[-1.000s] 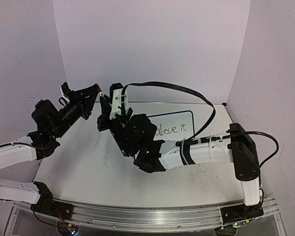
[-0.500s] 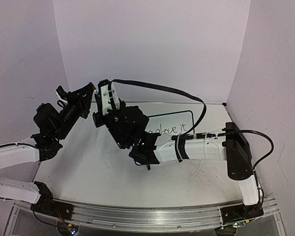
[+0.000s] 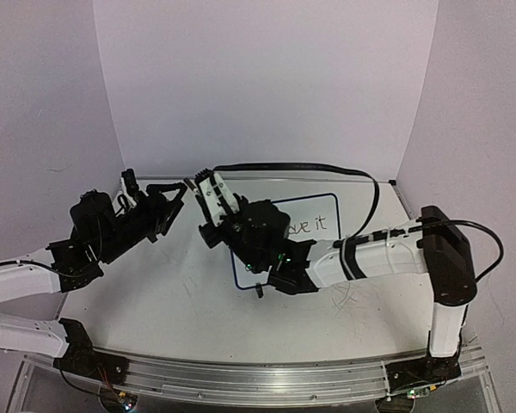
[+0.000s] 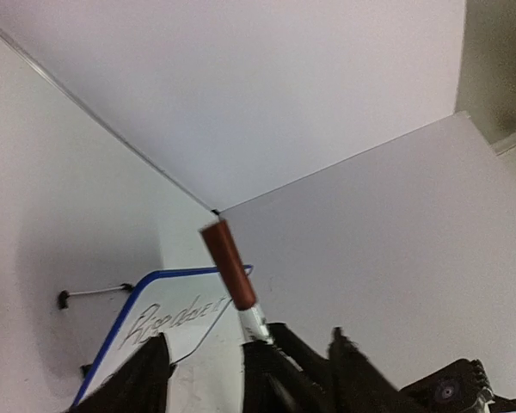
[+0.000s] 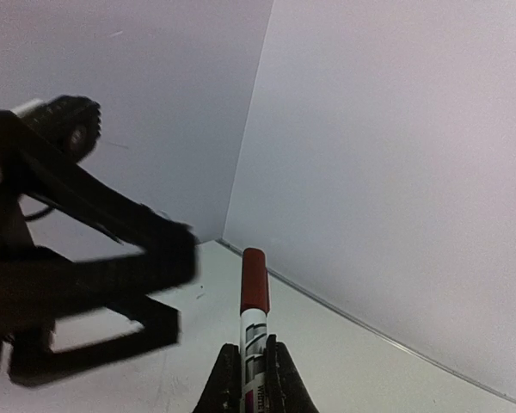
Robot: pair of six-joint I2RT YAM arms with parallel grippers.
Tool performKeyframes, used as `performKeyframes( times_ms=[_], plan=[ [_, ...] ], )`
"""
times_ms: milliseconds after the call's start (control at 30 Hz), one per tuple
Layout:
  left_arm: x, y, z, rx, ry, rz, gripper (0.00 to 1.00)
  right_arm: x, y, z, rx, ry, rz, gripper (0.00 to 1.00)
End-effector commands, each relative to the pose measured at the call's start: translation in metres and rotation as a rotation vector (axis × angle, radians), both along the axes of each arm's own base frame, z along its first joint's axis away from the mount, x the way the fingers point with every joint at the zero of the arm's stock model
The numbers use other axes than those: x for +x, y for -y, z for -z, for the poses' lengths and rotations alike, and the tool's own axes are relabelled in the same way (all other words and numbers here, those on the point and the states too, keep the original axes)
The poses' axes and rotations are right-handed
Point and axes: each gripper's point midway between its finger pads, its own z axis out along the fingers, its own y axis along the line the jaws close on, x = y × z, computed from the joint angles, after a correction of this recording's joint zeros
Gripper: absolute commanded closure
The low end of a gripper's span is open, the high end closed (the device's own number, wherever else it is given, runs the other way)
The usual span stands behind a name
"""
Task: Write a sentence on the whiteboard
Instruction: Insert the whiteboard marker without the cap into the pen cap, then put down the whiteboard marker at the corner of the board.
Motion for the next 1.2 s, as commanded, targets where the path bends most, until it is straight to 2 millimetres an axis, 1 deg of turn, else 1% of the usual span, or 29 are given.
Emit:
performKeyframes(
  times_ms=[0,67,100,167,200,233,300,400,500,533,567,600,667,733,800,867,933,1067,1167],
  plan=[
    [-0.003,-0.027,-0.013,0.211,0.006,-0.070,0.30,-0.033,0.045,-0.027,0.097,-0.064,-0.144,1.00],
    [-0.002,-0.038,-0.013,0.280,-0.008,-0.108,0.28,-0.052,0.061,-0.010,0.054,-0.113,-0.220,1.00],
    [-0.003,-0.043,-0.016,0.298,-0.001,-0.122,0.27,-0.063,0.072,-0.010,0.041,-0.147,-0.255,1.00],
    [-0.003,-0.050,-0.020,0.317,0.018,-0.147,0.26,-0.081,0.092,0.005,0.009,-0.212,-0.317,1.00],
    [-0.003,-0.053,-0.023,0.328,0.028,-0.161,0.25,-0.088,0.109,-0.001,0.023,-0.227,-0.328,1.00],
    [-0.002,-0.054,-0.024,0.337,0.033,-0.172,0.25,-0.093,0.123,-0.002,0.028,-0.245,-0.326,1.00],
    [0.001,-0.054,-0.027,0.356,0.043,-0.181,0.24,-0.094,0.160,-0.013,0.061,-0.258,-0.265,1.00],
    [0.008,-0.046,-0.025,0.398,0.048,-0.166,0.24,-0.077,0.231,-0.027,0.148,-0.266,-0.038,1.00],
    [0.015,-0.037,-0.023,0.427,0.045,-0.151,0.24,-0.048,0.293,-0.027,0.209,-0.283,0.129,1.00],
    [0.017,-0.033,-0.023,0.434,0.048,-0.142,0.24,-0.038,0.309,-0.025,0.213,-0.295,0.186,1.00],
    [0.019,-0.029,-0.024,0.438,0.050,-0.132,0.24,-0.030,0.320,-0.023,0.206,-0.303,0.221,1.00],
    [0.020,-0.025,-0.024,0.442,0.051,-0.118,0.24,-0.019,0.333,-0.020,0.208,-0.311,0.281,1.00],
    [0.021,-0.018,-0.024,0.444,0.053,-0.092,0.24,0.000,0.354,-0.013,0.210,-0.328,0.381,1.00],
    [0.022,-0.011,-0.021,0.444,0.047,-0.068,0.24,0.027,0.378,0.006,0.213,-0.378,0.503,1.00],
    [0.022,-0.008,-0.018,0.438,0.041,-0.051,0.24,0.051,0.395,0.035,0.222,-0.466,0.561,1.00],
    [0.020,-0.006,-0.015,0.432,0.037,-0.040,0.24,0.068,0.403,0.064,0.257,-0.545,0.557,1.00],
    [0.019,-0.007,-0.015,0.424,0.036,-0.036,0.24,0.075,0.404,0.085,0.297,-0.586,0.529,1.00],
    [0.015,-0.008,-0.014,0.415,0.038,-0.026,0.24,0.079,0.408,0.118,0.372,-0.637,0.488,1.00],
    [0.014,-0.007,-0.011,0.417,0.033,-0.017,0.24,0.085,0.408,0.147,0.397,-0.705,0.431,1.00]
  ],
)
